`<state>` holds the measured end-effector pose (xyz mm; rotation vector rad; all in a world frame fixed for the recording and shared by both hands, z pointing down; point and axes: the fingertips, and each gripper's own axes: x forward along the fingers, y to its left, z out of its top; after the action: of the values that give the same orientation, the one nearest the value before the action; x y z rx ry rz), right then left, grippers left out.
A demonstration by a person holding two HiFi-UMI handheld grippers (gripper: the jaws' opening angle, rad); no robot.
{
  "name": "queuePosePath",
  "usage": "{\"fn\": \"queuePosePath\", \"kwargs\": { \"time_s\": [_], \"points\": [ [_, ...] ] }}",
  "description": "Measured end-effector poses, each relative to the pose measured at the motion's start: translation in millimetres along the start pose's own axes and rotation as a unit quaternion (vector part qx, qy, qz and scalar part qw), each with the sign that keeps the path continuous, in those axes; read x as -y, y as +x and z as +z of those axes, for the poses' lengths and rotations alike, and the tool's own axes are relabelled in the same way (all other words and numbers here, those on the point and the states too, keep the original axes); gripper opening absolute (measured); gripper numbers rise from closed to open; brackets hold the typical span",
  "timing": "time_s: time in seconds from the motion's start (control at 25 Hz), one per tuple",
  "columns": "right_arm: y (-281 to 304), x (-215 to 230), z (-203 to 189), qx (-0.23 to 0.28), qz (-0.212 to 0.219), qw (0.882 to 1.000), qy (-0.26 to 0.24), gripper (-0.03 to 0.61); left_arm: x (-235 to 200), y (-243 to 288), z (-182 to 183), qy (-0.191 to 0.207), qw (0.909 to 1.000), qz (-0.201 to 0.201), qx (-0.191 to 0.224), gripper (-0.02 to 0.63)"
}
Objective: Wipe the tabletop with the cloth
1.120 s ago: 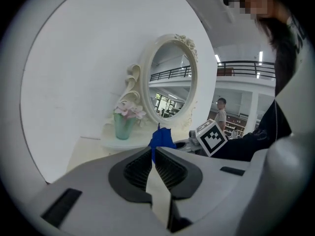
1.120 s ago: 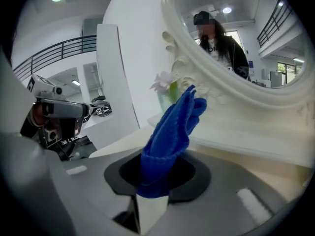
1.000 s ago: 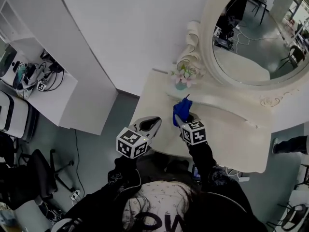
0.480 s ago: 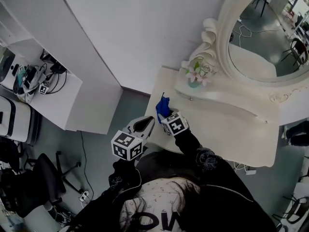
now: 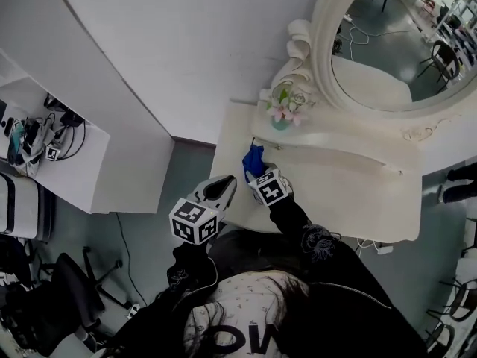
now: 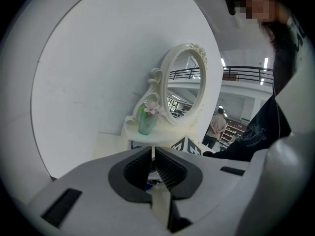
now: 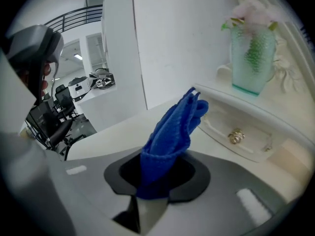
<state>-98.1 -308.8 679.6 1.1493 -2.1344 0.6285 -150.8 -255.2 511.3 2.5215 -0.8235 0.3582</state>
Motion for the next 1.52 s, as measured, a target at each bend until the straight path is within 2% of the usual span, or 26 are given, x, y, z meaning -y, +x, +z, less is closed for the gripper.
{"fn": "queuePosePath", "kwargs": {
  "time_s": [0.28, 0.84, 1.28, 1.52],
  "points": [
    [-42.7, 67.5, -35.2, 0.011, -0.051, 0.997, 0.051, 0.109, 41.3, 38.6, 0.2, 0.02, 0.9988, -0.041, -0.017, 0.0],
    [-153.6, 198.1, -134.8, 0.017, -0.105, 0.987, 0.122, 0.109, 167.0, 128.5, -8.0, 0.033, 0.9952, -0.085, -0.036, 0.0],
    [-251.3, 308.4, -217.9, 0.026, -0.155, 0.972, 0.173, 0.109, 257.9, 199.3, -16.7, 0.041, 0.9926, -0.108, -0.037, 0.0],
    [-307.1, 370.2, -268.8, 0.028, -0.199, 0.957, 0.209, 0.109, 301.6, 234.7, -23.1, 0.047, 0.9898, -0.128, -0.041, 0.0]
  ]
}}
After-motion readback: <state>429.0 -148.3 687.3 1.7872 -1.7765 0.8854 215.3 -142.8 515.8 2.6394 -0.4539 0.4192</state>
